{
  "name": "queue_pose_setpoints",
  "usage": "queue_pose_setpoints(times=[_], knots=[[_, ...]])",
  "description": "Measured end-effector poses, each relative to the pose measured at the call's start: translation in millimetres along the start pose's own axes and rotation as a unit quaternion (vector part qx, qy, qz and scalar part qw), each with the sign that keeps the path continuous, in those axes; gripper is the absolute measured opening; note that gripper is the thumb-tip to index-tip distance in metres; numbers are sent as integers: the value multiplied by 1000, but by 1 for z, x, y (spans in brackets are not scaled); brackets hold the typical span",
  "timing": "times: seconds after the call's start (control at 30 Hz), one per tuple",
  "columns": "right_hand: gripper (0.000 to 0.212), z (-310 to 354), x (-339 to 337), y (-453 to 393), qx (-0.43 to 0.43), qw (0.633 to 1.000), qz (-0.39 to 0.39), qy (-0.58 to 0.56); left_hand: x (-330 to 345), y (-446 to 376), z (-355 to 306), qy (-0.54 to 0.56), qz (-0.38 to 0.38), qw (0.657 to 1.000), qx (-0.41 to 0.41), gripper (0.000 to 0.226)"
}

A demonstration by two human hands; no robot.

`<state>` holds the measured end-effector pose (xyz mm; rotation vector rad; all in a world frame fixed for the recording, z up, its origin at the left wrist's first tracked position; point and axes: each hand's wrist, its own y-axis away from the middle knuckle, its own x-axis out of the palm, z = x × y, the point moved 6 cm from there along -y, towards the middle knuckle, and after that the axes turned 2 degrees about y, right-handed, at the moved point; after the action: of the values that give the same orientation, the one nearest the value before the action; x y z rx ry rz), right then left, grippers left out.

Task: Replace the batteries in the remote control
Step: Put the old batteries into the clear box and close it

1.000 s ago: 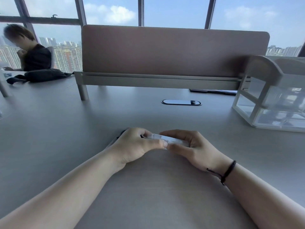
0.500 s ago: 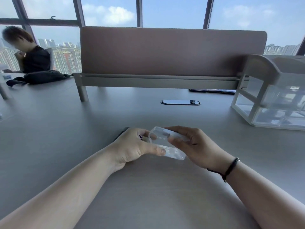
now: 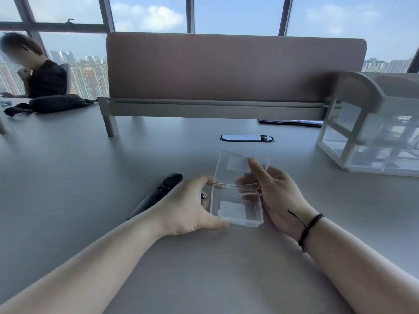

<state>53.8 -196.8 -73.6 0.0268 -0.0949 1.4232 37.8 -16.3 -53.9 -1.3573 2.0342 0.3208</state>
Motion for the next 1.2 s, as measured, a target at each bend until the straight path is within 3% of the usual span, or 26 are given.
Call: queue_pose_setpoints(times=[0.17,0.27,0.37,0.43,0.5,0.6,0.67,0.77,1.03,1.2], knots=[[34,-1,4,2,-2,1000,-2,7,-1,-2,7,-1,-9,1000,-23,75],[27,-1,5,3,-4,999,0,32,-6,-4,13,72,-58,995,-45,91],[23,0,8,4,-21,997,3,68,-17,-6,17,193,-158,966,-65,87],[24,1,11,5,-48,991,7,122,-18,-7,15,237,-170,955,-60,80],[25,2,16,6,-75,982,17,175,-15,-6,8,206,-162,964,-45,62],[25,5,20,9,-94,974,24,206,-9,1,-8,38,-151,987,26,40],[25,6,21,11,-98,969,25,225,-3,8,-19,-68,-149,983,86,41],[24,7,23,14,-105,965,27,240,-4,14,-27,-169,-153,967,114,42],[24,7,29,19,-139,946,48,289,0,10,-27,-180,-121,962,166,36],[26,11,28,20,-146,945,49,288,5,8,-23,-133,-84,973,169,31]])
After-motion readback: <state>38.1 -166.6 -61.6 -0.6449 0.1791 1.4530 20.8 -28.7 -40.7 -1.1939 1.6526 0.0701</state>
